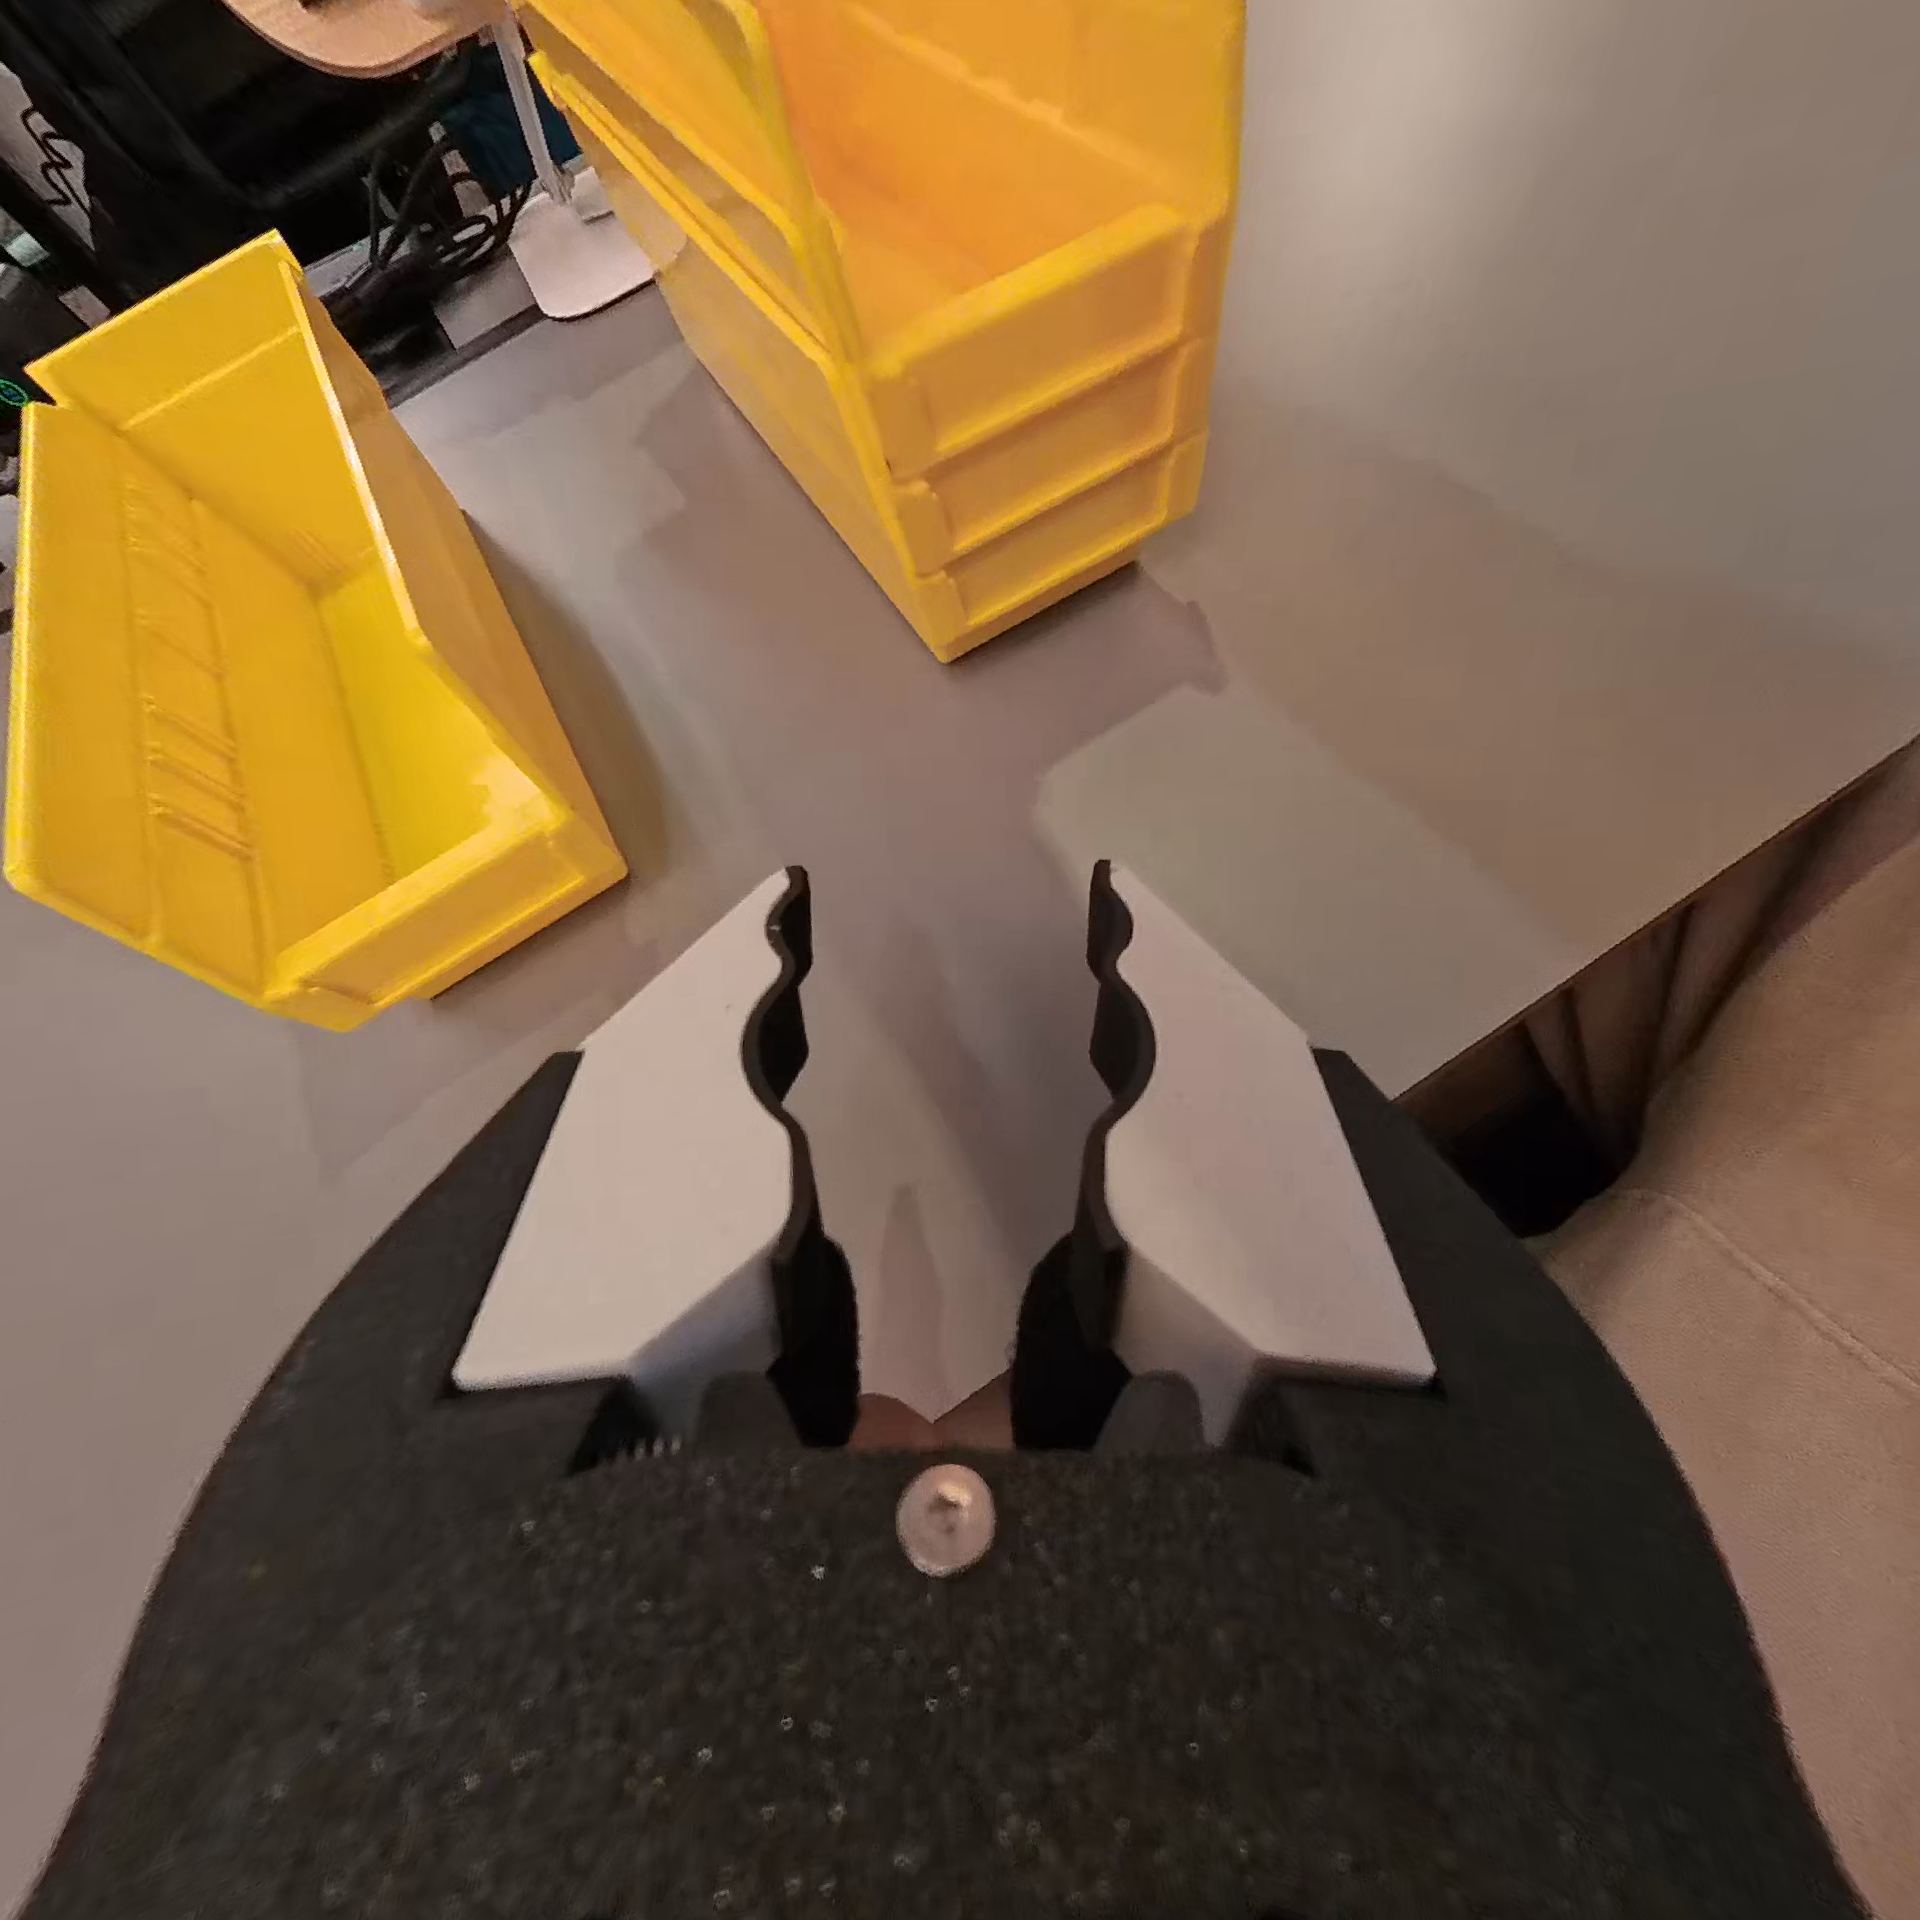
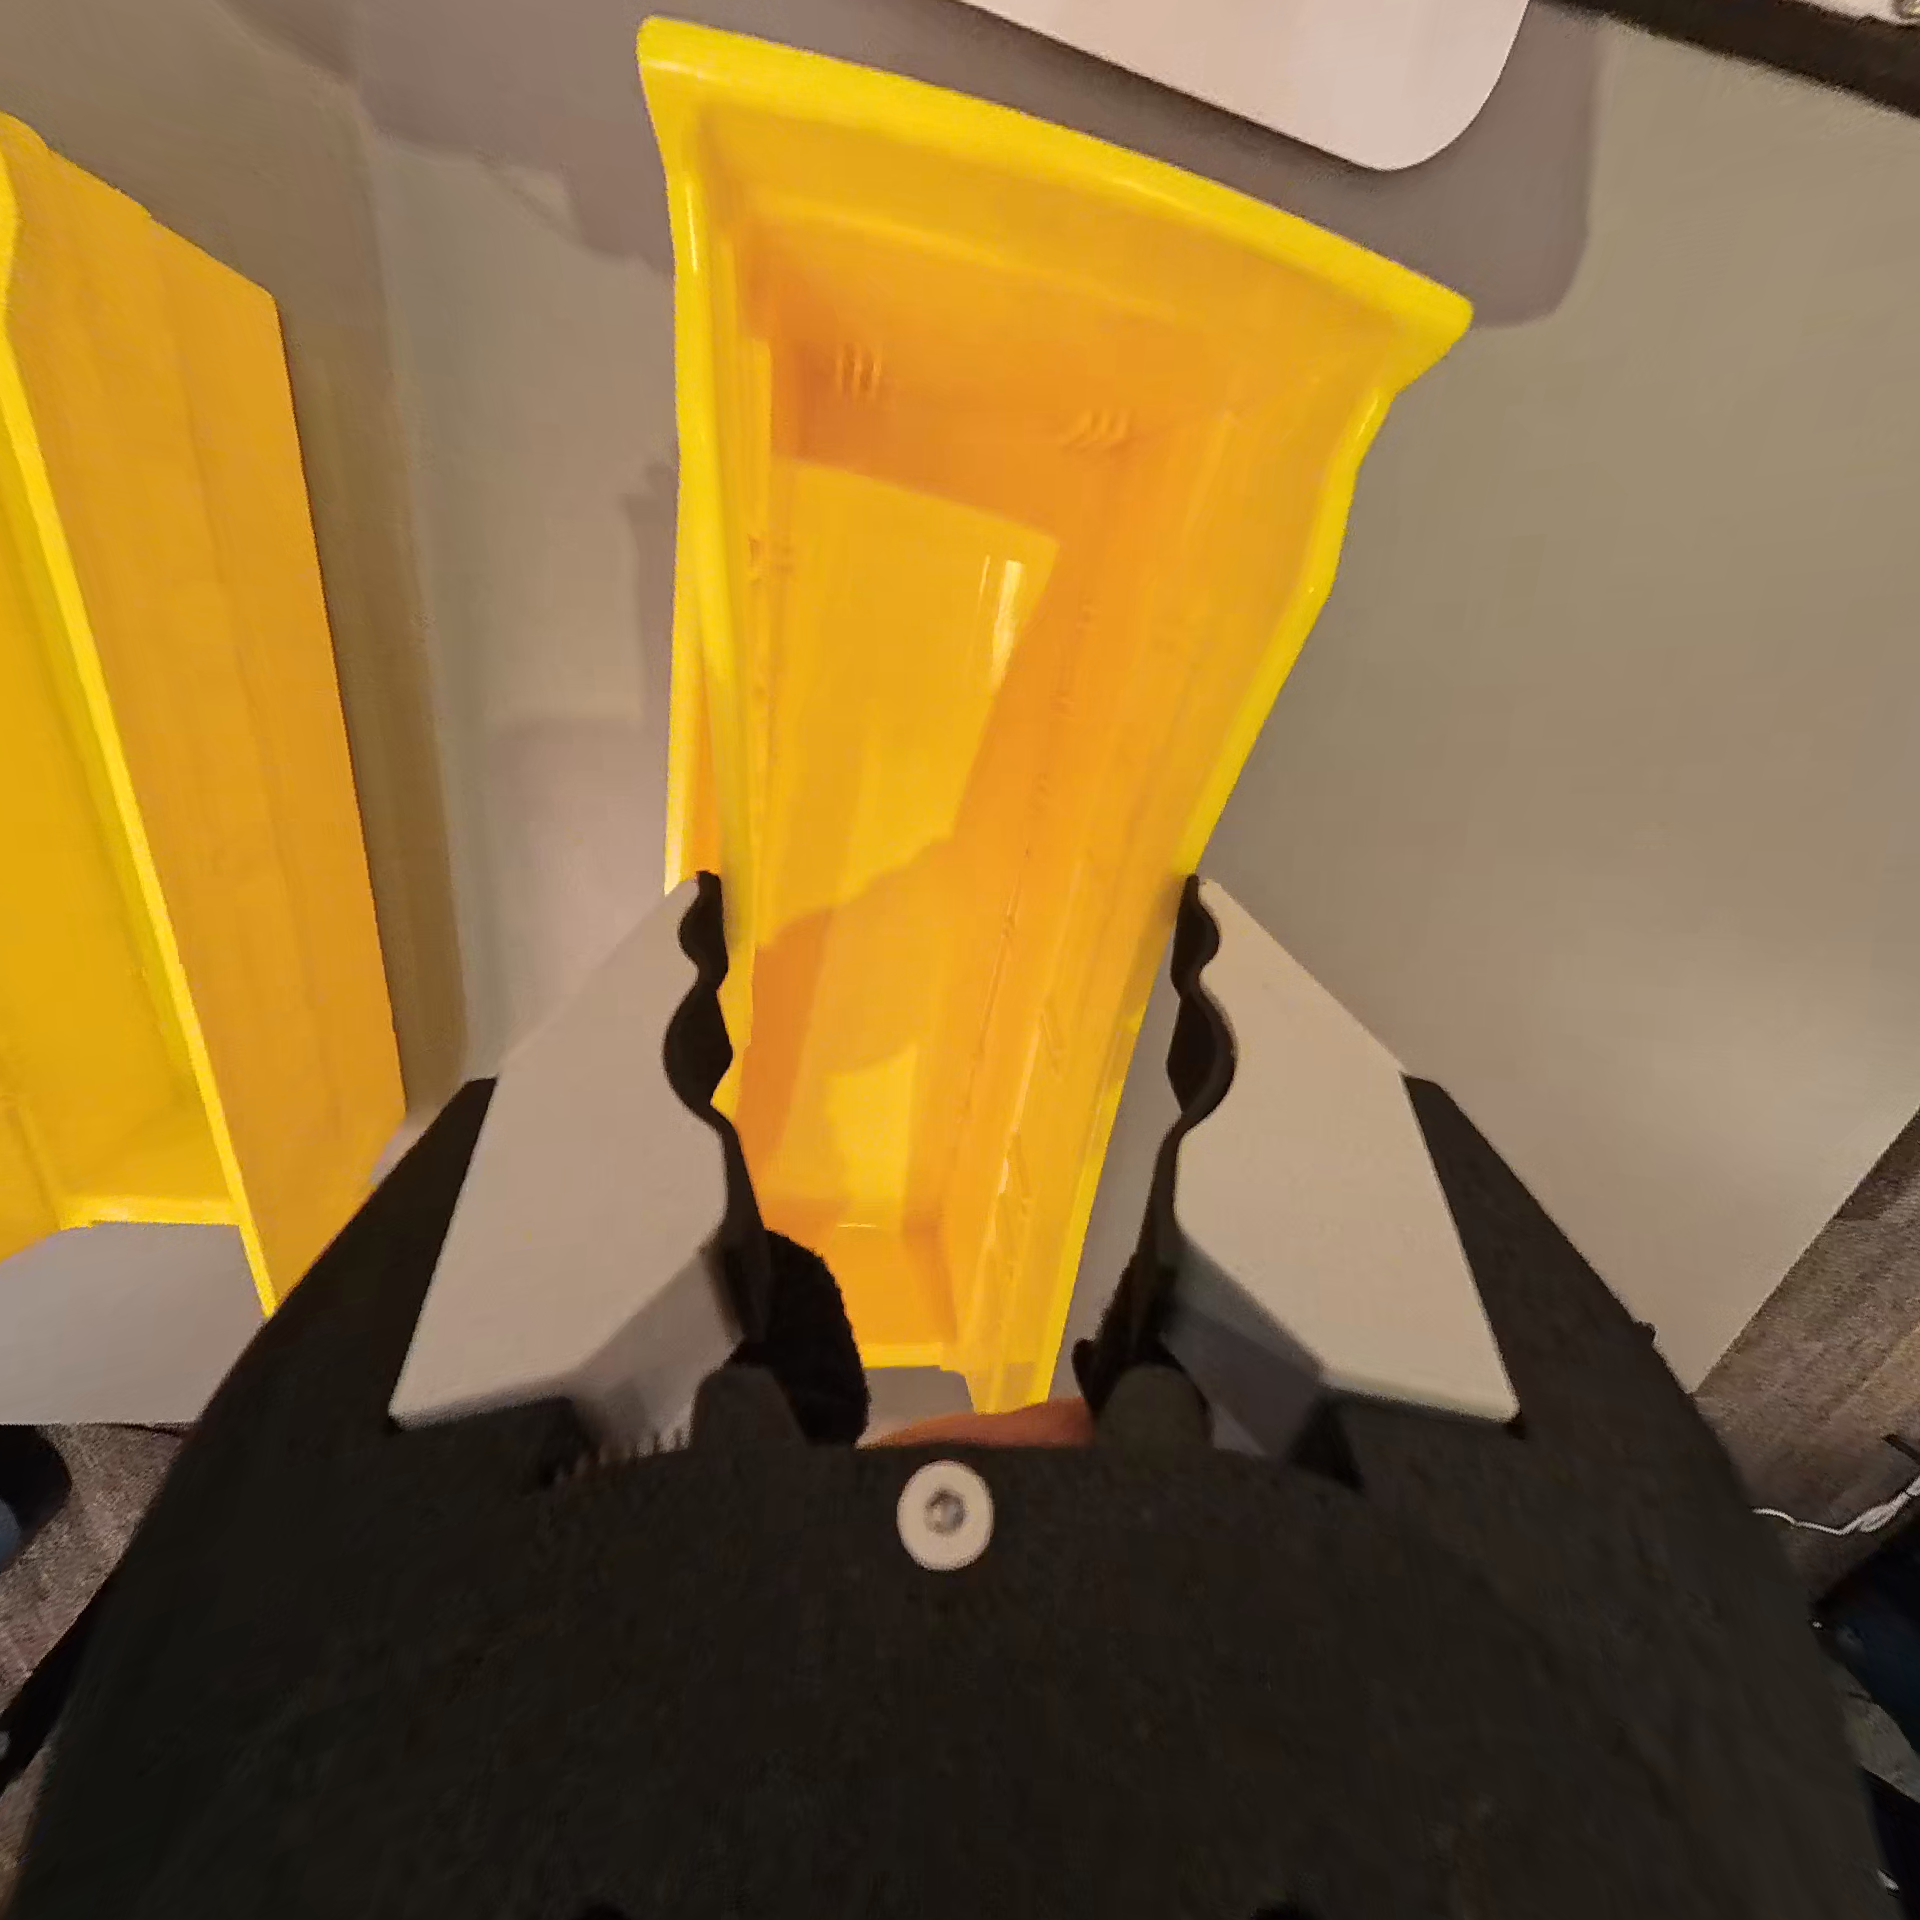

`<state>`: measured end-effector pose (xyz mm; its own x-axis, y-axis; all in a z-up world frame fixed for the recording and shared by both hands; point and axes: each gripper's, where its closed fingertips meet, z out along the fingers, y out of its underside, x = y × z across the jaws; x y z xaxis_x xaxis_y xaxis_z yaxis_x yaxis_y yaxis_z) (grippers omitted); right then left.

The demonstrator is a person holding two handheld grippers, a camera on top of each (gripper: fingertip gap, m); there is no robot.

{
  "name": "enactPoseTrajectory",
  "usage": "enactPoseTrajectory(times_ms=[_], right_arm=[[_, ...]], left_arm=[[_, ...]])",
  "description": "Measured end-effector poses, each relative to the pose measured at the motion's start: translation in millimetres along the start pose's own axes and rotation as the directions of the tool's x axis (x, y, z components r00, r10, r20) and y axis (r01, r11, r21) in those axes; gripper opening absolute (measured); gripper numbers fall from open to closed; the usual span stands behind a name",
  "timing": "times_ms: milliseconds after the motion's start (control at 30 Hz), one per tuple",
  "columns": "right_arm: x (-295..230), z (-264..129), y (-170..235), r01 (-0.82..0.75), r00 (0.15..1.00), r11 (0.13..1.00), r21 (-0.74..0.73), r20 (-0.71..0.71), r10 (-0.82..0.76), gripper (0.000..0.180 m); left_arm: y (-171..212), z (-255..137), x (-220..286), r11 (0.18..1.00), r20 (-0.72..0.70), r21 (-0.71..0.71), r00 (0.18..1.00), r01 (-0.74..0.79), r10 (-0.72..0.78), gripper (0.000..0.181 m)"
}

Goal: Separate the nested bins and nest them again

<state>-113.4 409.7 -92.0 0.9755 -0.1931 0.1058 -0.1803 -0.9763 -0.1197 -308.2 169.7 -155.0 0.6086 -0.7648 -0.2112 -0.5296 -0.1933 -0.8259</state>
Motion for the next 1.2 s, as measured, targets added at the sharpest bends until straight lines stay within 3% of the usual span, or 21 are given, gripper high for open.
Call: enactPoseTrajectory(times_ms=[400, 833, 1033, 1200], right_arm=[[10.3, -43.3, 5.5, 0.012, 1.000, 0.999, 0.041, -0.017, -0.011, 0.088], [23.7, -124.2, 62.7, -0.018, 0.999, 0.987, 0.157, -0.041, 0.024, 0.089], [57.7, -176.7, 79.2, -0.019, 0.999, 0.984, 0.176, -0.041, 0.027, 0.088], [114.4, -166.6, 88.8, -0.017, 0.993, 0.991, 0.130, -0.110, 0.031, 0.088]], left_arm=[[0.1, -0.6, 4.6, 1.000, -0.014, -0.005, 1.000, 0.004, -0.004, 0.051], [-0.4, -6.6, 9.1, 1.000, -0.007, 0.001, 1.000, -0.002, 0.002, 0.051], [1.3, -8.3, 12.0, 1.000, -0.009, -0.002, 1.000, 0.001, -0.001, 0.051], [4.2, -7.3, 8.1, 1.000, -0.008, -0.011, 1.000, 0.019, -0.019, 0.051]])
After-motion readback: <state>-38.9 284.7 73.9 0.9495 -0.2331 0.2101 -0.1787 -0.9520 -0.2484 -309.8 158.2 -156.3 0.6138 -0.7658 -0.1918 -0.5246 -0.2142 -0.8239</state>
